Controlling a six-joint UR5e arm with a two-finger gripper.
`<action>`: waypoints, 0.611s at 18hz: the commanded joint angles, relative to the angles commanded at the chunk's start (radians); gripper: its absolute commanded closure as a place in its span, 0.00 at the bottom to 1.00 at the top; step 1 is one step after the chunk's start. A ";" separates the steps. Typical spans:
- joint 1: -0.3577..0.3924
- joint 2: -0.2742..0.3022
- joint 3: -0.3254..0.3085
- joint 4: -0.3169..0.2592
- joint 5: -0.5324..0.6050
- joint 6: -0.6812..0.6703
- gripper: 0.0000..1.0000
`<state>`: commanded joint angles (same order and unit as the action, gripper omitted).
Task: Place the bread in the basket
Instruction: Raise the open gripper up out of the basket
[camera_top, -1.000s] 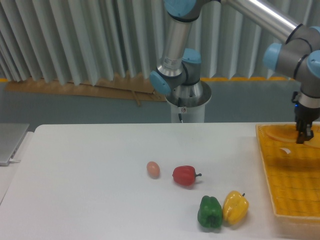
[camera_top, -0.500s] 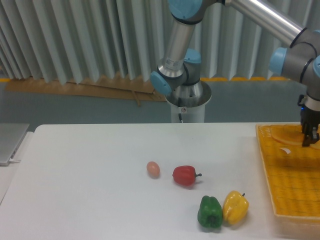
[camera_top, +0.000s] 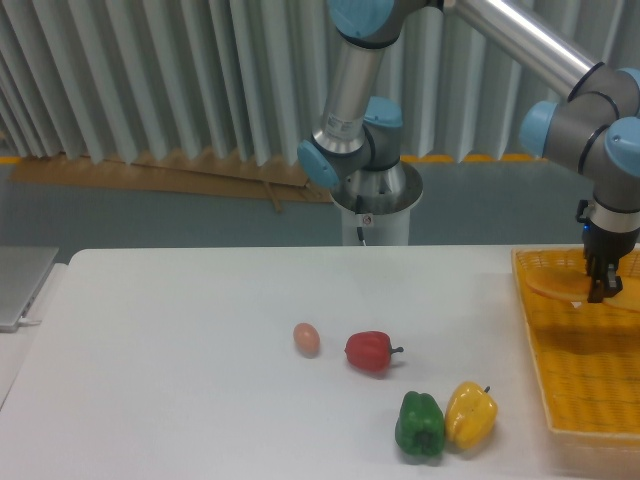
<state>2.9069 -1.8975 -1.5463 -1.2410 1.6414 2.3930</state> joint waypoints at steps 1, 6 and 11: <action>0.002 0.000 0.002 0.000 0.000 0.002 0.54; -0.005 -0.005 0.003 0.000 -0.002 -0.002 0.00; -0.011 -0.006 0.008 -0.002 -0.005 -0.017 0.00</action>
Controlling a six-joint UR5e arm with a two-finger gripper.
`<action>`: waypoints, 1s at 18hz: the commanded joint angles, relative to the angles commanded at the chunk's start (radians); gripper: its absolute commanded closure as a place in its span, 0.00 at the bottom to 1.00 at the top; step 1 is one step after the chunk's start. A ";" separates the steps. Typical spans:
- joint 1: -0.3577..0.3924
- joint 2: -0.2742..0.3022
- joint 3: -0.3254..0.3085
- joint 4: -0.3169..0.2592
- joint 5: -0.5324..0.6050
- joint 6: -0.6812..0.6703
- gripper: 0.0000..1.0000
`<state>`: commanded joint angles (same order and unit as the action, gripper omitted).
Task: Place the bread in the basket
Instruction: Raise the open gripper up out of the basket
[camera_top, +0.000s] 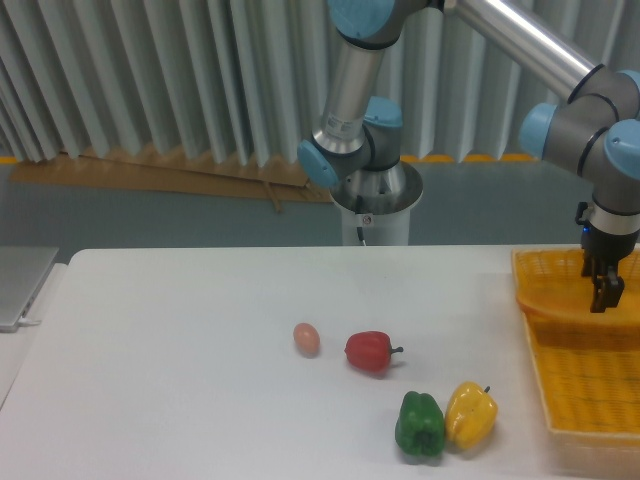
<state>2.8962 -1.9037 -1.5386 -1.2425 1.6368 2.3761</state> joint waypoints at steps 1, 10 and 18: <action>0.000 0.000 0.000 0.000 0.000 0.000 0.00; -0.012 0.015 0.014 0.000 -0.094 -0.003 0.00; -0.211 0.083 0.014 -0.060 -0.101 -0.343 0.00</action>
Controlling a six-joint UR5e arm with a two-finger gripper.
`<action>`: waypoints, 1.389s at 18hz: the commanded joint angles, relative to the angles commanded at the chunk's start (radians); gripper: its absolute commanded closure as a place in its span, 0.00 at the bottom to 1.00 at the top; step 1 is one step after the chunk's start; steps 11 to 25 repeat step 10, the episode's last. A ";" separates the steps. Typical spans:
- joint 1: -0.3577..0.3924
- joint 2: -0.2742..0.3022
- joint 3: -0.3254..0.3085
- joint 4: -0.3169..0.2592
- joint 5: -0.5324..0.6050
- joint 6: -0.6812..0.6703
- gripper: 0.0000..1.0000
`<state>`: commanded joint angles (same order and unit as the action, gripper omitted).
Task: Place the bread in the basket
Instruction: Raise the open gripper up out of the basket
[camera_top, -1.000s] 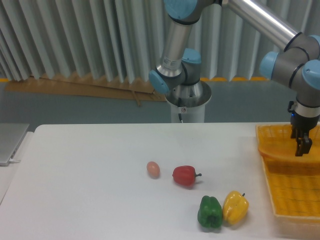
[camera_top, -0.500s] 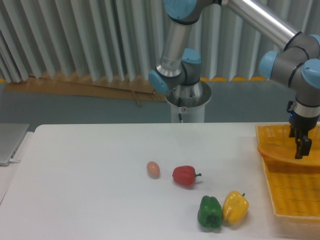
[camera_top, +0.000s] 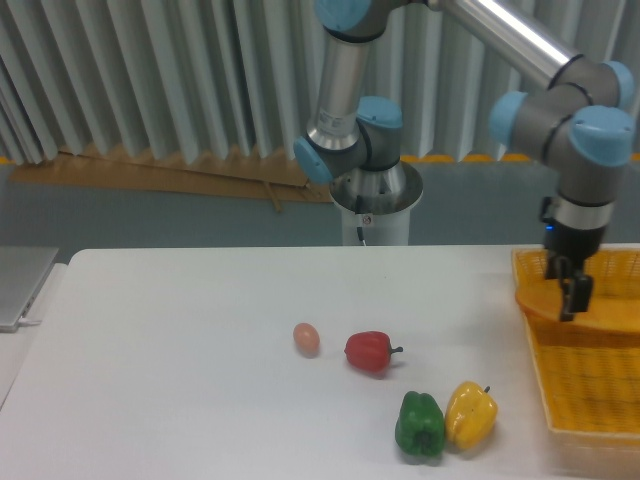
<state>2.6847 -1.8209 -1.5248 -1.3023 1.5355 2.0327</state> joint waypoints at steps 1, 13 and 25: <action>-0.018 0.009 -0.002 -0.006 0.000 -0.037 0.00; -0.158 0.092 -0.009 -0.138 0.000 -0.229 0.00; -0.158 0.092 -0.009 -0.138 0.000 -0.229 0.00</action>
